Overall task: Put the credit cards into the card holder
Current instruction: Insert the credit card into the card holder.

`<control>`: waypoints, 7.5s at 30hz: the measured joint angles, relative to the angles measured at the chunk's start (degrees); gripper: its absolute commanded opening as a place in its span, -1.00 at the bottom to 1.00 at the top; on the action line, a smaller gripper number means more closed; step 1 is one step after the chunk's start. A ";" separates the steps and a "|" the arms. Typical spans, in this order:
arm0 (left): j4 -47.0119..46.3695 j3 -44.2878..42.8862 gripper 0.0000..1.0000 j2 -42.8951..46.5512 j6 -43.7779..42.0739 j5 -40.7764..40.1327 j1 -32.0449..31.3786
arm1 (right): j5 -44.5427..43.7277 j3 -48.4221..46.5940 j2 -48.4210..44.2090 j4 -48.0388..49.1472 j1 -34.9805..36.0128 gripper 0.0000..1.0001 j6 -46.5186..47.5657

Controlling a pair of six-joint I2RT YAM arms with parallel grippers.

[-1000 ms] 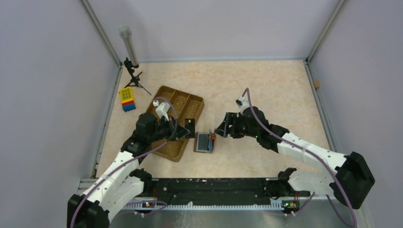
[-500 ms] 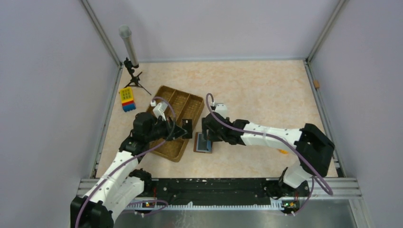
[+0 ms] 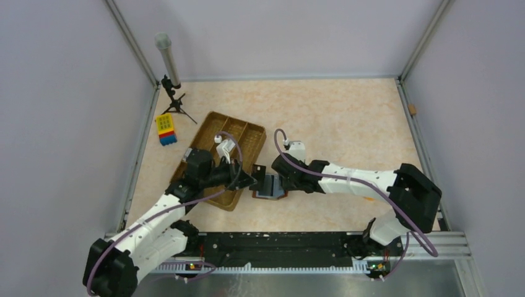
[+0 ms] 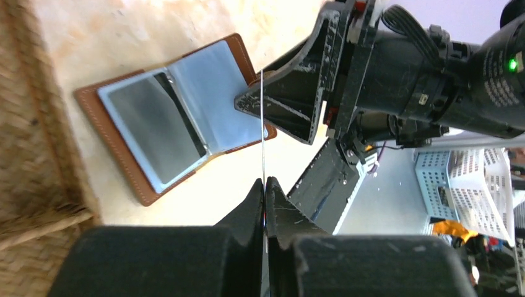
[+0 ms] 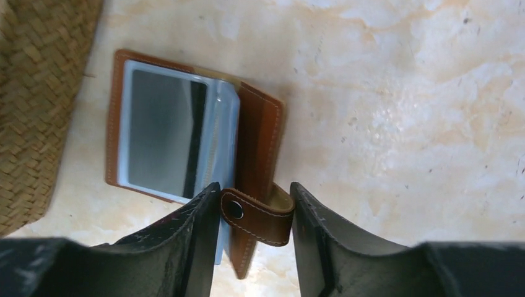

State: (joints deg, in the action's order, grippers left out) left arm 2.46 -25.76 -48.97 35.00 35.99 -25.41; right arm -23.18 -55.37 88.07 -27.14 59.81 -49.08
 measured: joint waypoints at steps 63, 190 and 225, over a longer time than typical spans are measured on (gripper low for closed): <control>-25.29 8.20 -1.00 -8.37 18.53 -16.44 -14.34 | 8.98 4.48 -7.63 3.28 -3.13 -1.00 3.96; -49.24 1.88 -1.00 -48.30 29.33 -16.31 -21.00 | 20.31 27.63 -18.23 15.76 -18.62 -1.00 5.20; -56.65 0.57 -1.00 -54.51 31.87 -13.88 -20.24 | 20.83 27.52 -17.38 16.04 -18.73 -1.00 5.60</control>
State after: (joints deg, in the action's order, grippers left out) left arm -54.19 -25.19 -103.48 66.87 22.11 -45.65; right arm -2.35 -27.86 70.70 -11.09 41.08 -43.48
